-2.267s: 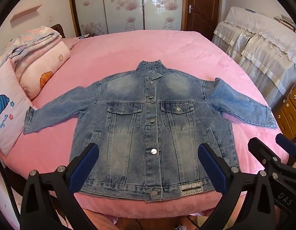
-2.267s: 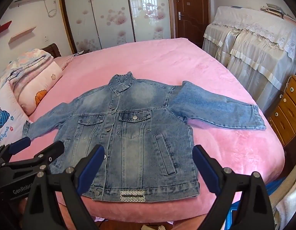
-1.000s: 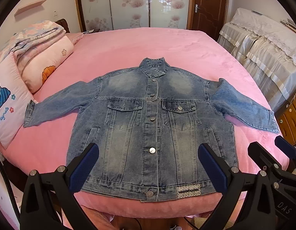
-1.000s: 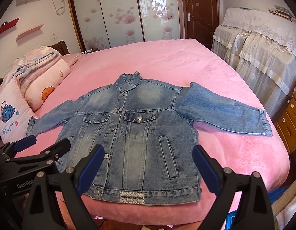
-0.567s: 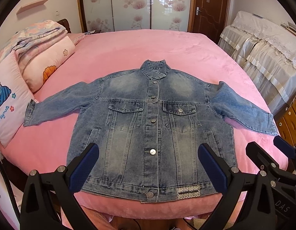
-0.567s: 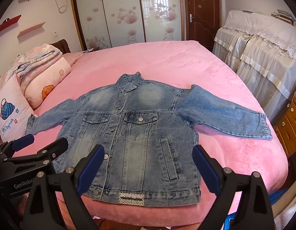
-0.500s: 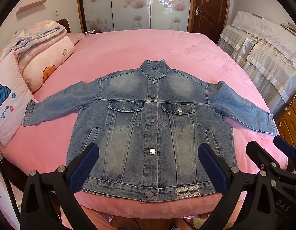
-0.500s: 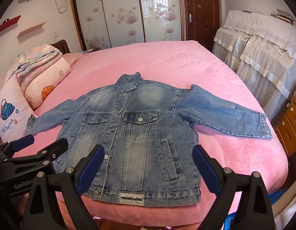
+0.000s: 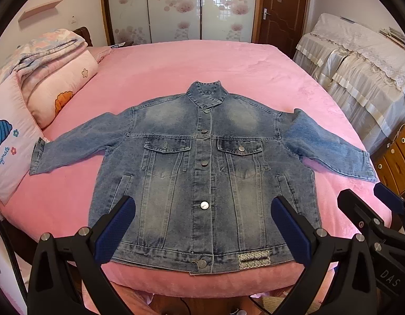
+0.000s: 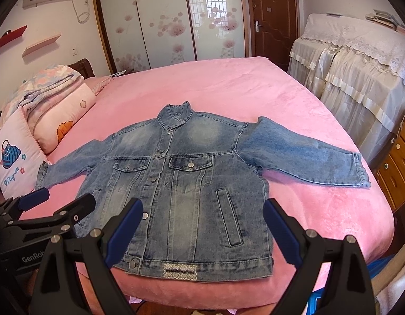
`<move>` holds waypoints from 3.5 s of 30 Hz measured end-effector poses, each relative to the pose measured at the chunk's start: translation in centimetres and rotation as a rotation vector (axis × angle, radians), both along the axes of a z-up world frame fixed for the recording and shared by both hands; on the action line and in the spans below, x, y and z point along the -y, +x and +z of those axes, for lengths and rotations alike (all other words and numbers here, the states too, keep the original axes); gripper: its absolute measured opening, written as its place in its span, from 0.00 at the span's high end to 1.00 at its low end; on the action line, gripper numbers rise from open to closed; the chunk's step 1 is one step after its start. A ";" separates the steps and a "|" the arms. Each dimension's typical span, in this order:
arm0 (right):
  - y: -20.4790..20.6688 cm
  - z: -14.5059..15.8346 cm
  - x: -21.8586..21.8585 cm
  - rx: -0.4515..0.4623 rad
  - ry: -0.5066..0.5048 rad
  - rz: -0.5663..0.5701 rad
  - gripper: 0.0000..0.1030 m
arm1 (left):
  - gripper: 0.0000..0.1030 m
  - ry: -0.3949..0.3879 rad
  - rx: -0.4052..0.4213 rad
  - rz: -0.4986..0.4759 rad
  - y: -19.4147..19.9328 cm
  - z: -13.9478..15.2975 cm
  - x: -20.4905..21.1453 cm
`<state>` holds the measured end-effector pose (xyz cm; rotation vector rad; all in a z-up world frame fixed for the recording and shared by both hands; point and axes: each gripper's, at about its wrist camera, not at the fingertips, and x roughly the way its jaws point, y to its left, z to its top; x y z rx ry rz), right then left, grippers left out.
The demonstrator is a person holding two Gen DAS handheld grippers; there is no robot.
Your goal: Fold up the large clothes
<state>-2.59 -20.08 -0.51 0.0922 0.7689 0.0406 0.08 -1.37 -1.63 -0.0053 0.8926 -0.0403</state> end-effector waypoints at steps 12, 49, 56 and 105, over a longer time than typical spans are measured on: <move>-0.2 -0.2 0.9 0.004 0.012 -0.013 0.09 | 0.01 0.001 -0.018 -0.017 0.5 -0.2 1.4; 6.5 4.9 26.7 0.142 -0.034 -0.471 0.09 | 0.01 0.070 0.271 -0.216 14.6 6.5 19.7; 8.4 2.6 31.5 0.080 0.022 -0.591 0.09 | 0.01 0.023 0.298 -0.225 18.0 4.0 23.6; 16.2 -7.5 9.4 0.049 0.075 0.048 0.89 | 0.01 0.028 -0.014 -0.061 21.3 -9.6 10.4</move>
